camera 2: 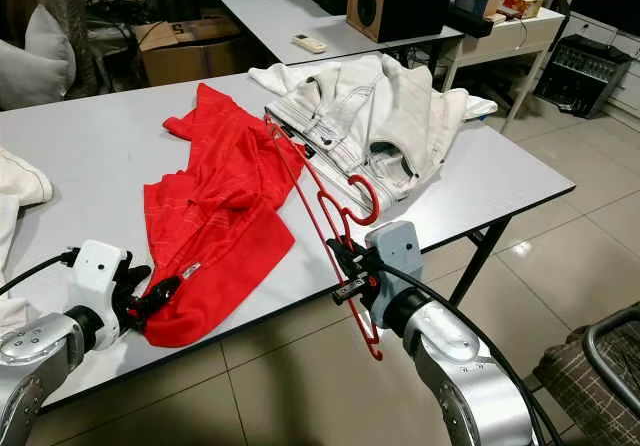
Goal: Hang hanger
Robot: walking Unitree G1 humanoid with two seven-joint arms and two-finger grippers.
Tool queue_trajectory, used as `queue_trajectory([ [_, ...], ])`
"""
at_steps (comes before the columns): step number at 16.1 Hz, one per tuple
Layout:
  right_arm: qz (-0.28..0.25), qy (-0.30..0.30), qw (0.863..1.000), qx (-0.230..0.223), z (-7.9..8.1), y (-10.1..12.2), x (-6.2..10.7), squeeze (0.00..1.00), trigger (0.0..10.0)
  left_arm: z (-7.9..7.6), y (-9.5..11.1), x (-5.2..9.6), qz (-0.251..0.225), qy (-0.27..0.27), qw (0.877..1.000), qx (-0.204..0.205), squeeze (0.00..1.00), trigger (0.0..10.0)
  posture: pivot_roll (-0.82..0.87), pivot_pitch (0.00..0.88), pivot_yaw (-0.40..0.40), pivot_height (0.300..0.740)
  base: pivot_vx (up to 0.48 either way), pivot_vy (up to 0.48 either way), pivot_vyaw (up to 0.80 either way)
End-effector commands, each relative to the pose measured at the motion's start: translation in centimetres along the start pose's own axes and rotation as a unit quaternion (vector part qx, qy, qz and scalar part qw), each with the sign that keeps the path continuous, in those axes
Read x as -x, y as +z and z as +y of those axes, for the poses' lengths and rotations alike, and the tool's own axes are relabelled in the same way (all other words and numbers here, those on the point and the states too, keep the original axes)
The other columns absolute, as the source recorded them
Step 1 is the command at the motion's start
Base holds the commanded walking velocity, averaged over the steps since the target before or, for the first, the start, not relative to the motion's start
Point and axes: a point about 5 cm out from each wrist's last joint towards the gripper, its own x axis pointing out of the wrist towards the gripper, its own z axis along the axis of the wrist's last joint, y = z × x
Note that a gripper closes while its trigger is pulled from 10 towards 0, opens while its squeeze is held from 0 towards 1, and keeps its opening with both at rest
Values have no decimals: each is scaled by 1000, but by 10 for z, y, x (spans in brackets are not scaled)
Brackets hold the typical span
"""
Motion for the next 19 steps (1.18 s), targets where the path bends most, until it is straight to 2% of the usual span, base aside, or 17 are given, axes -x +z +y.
queue_trajectory([
  [1, -2, 9, 1000, 13, 0, 2, -1, 0, 10000, -2, 4, 1, -7, -8, 1000, -13, 0, 0, -36, 0, 6, 740, 0, 0, 0],
  [6, 20, 90, 995, 36, 2, 0, 13, 0, 10000, -4, 11, -1, -24, -22, 999, -15, 0, 0, -35, 0, 9, 740, 0, 0, 0],
  [10, 47, 173, 983, 39, 2, 1, 31, 0, 10000, -5, 23, -2, -47, -32, 998, -33, 0, 0, -37, 0, 10, 740, 0, 0, 0],
  [11, 61, 208, 976, 25, 2, 1, 38, 0, 10000, -5, 43, -2, -86, -44, 993, -62, 0, 0, -36, 0, 7, 740, 0, 0, 0],
  [15, 88, 218, 972, 10, 0, -6, 40, 0, 10000, -5, 86, 5, -160, -41, 981, -100, 0, 0, -34, 0, -5, 740, 0, 0, 0],
  [19, 138, 203, 969, -12, -5, -16, 47, 0, 10000, -13, 107, 8, -190, -61, 974, -108, 0, 0, -46, 0, -9, 740, 0, 0, 0],
])
